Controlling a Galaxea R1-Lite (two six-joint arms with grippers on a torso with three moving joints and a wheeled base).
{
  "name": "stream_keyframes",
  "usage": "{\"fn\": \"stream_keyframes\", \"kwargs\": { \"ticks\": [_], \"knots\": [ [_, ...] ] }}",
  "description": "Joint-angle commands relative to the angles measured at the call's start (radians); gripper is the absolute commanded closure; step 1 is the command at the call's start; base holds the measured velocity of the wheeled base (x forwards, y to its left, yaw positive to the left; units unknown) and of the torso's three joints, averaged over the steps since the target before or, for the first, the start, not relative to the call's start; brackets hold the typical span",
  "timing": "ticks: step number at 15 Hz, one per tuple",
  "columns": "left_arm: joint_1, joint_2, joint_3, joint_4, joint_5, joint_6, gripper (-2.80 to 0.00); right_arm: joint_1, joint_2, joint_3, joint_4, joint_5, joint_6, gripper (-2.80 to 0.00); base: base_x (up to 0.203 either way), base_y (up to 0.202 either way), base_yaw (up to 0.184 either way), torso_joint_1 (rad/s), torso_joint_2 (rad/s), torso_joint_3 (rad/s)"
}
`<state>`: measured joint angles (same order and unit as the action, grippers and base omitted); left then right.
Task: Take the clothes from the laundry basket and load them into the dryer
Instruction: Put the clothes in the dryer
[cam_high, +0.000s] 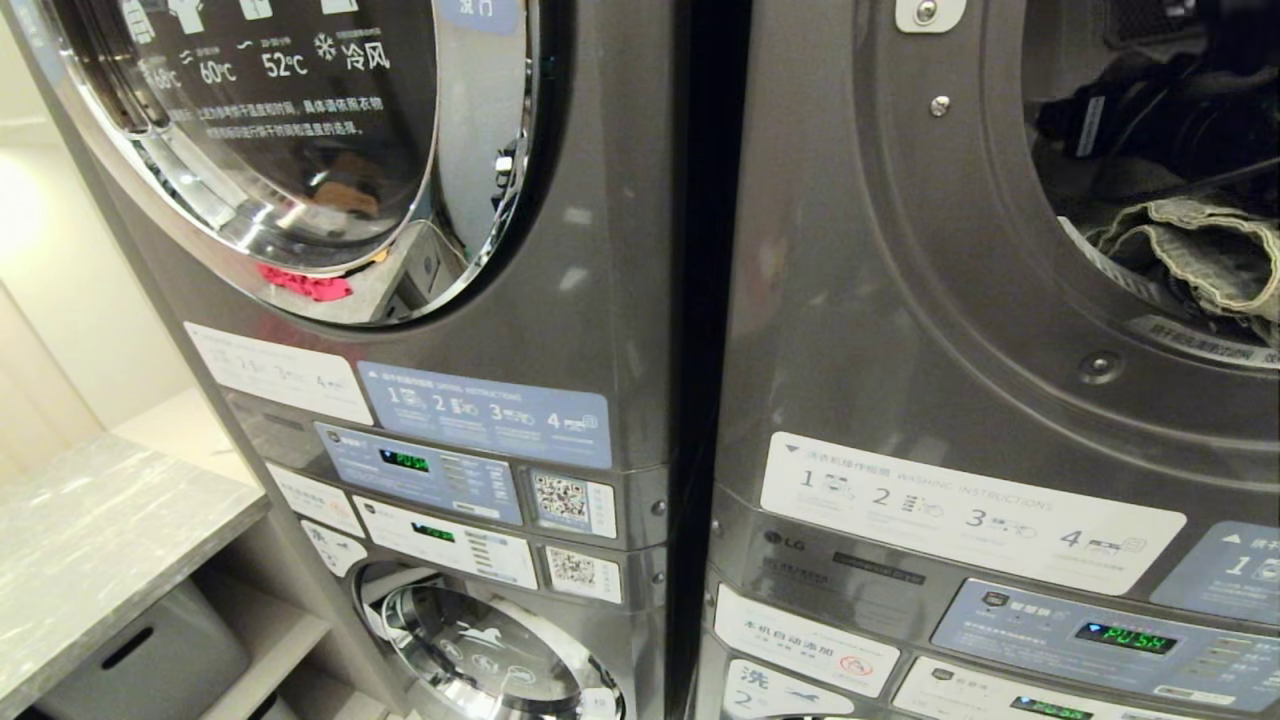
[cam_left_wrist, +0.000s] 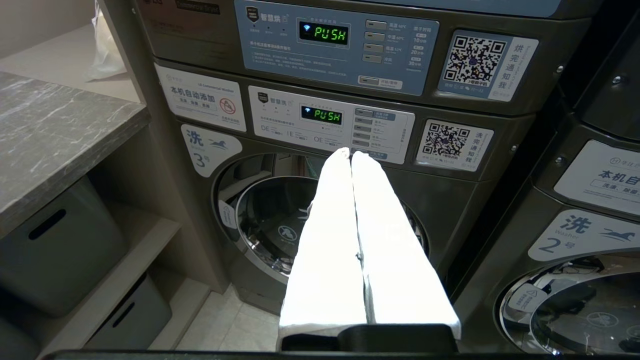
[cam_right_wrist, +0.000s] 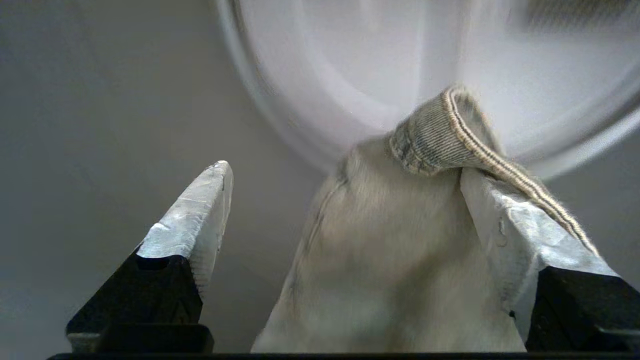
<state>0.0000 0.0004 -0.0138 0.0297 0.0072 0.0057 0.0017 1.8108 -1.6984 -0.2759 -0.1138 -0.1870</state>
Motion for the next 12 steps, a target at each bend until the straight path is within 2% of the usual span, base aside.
{"fn": "stream_keyframes", "kwargs": {
  "ticks": [1,3,7,12],
  "knots": [
    [0.0,0.001,0.0,-0.001,0.0,0.0,0.0,0.0,-0.094,0.092,0.069,0.001,0.003,-2.8,0.0,0.0,0.0,0.0,0.0,0.0],
    [0.0,0.0,0.0,0.001,0.0,0.0,0.0,0.002,-0.169,0.165,0.138,0.024,0.016,-2.8,0.0,0.0,0.0,0.0,0.0,0.0],
    [0.0,0.0,0.0,0.001,0.0,0.0,0.0,0.004,-0.268,0.173,0.229,0.034,0.02,-2.8,0.0,0.0,0.0,0.0,0.0,0.0],
    [0.0,0.0,0.0,0.001,0.0,0.0,0.0,0.006,-0.388,0.184,0.24,0.082,0.032,-2.8,0.0,0.0,0.0,0.0,0.0,0.0]
  ]
}}
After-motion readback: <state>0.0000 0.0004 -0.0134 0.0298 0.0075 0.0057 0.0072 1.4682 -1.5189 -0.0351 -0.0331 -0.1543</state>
